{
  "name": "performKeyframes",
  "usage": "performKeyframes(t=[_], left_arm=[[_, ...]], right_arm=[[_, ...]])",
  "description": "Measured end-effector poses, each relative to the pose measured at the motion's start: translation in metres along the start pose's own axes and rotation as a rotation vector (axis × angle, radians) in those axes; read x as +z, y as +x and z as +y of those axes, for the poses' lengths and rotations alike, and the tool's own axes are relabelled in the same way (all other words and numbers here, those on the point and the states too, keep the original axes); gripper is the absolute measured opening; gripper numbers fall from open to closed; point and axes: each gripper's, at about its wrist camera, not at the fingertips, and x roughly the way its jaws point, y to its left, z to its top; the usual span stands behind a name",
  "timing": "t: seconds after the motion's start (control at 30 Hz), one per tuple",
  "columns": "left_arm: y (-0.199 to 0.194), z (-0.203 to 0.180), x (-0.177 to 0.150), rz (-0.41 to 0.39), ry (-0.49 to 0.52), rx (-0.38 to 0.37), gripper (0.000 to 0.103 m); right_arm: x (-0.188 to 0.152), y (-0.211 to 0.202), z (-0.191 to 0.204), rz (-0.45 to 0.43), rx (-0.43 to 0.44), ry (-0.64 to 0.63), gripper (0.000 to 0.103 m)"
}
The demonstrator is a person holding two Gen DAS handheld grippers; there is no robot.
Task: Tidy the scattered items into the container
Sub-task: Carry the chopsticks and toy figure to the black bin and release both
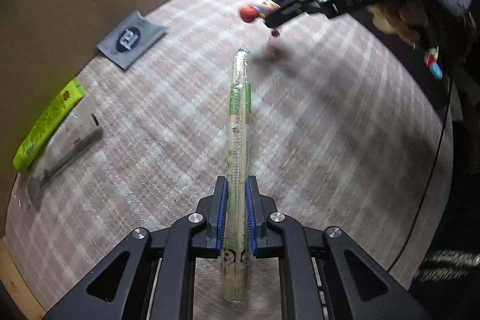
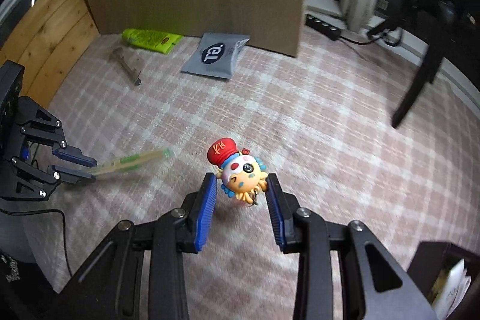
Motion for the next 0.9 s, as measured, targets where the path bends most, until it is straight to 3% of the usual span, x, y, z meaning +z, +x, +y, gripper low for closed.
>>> performKeyframes(t=[0.2,0.37,0.43,0.9], left_arm=[[-0.025,-0.014,0.013,-0.034,-0.014,0.006,0.011],[-0.032,-0.007,0.066,-0.061,0.0,-0.008,0.011],[-0.028,-0.02,0.109,-0.074,0.031,-0.016,0.011],[-0.017,-0.143,0.212,-0.175,0.171,-0.136,0.011]], right_arm=[[-0.006,-0.014,-0.007,-0.055,-0.015,0.064,0.033],[-0.029,-0.046,-0.028,-0.099,-0.048,0.133,0.033],[-0.041,-0.061,-0.039,-0.117,-0.064,0.164,0.033],[-0.168,-0.18,-0.144,-0.243,-0.235,0.458,0.033]])
